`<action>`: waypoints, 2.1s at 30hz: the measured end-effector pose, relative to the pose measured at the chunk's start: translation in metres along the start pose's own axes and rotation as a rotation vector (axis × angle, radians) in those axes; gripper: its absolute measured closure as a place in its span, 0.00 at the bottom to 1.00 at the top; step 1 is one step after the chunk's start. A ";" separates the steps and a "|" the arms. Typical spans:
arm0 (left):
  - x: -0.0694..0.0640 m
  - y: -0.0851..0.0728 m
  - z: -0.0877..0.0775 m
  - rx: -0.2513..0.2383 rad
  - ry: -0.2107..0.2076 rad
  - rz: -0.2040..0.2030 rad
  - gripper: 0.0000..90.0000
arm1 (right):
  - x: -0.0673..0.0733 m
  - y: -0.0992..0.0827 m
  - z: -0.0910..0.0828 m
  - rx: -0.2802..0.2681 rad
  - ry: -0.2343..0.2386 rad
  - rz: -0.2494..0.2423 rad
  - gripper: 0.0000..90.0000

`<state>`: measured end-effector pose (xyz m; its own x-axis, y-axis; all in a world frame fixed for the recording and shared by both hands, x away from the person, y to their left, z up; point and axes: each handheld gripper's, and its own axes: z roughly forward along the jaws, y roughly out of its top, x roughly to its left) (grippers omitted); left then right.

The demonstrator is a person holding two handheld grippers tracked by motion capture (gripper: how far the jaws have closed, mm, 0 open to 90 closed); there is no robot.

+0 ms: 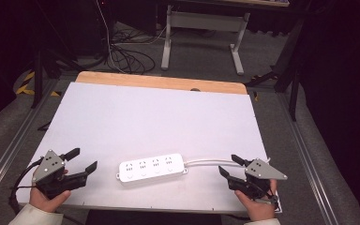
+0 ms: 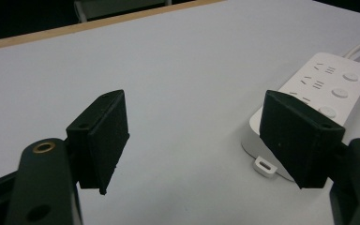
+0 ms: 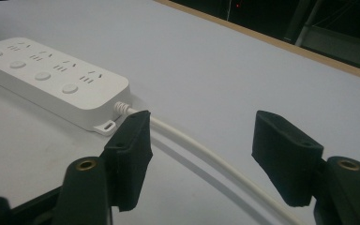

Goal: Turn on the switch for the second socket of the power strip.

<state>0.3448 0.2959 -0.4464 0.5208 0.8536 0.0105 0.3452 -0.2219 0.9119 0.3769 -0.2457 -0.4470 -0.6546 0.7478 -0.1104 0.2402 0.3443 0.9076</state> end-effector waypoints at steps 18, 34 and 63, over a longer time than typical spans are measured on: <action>-0.003 0.001 -0.002 -0.009 0.037 0.015 0.26 | 0.001 0.003 0.000 0.016 0.008 -0.006 0.42; -0.005 0.001 -0.003 -0.003 0.040 0.012 0.25 | 0.005 0.023 0.001 0.057 0.043 -0.017 0.47; -0.005 0.001 -0.003 0.004 0.045 0.023 0.25 | 0.035 0.075 0.052 0.084 0.163 -0.077 0.48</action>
<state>0.3405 0.2925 -0.4441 0.4932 0.8685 0.0498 0.3370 -0.2435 0.9095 0.4093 -0.1640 -0.4036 -0.7795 0.6175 -0.1051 0.2390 0.4484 0.8613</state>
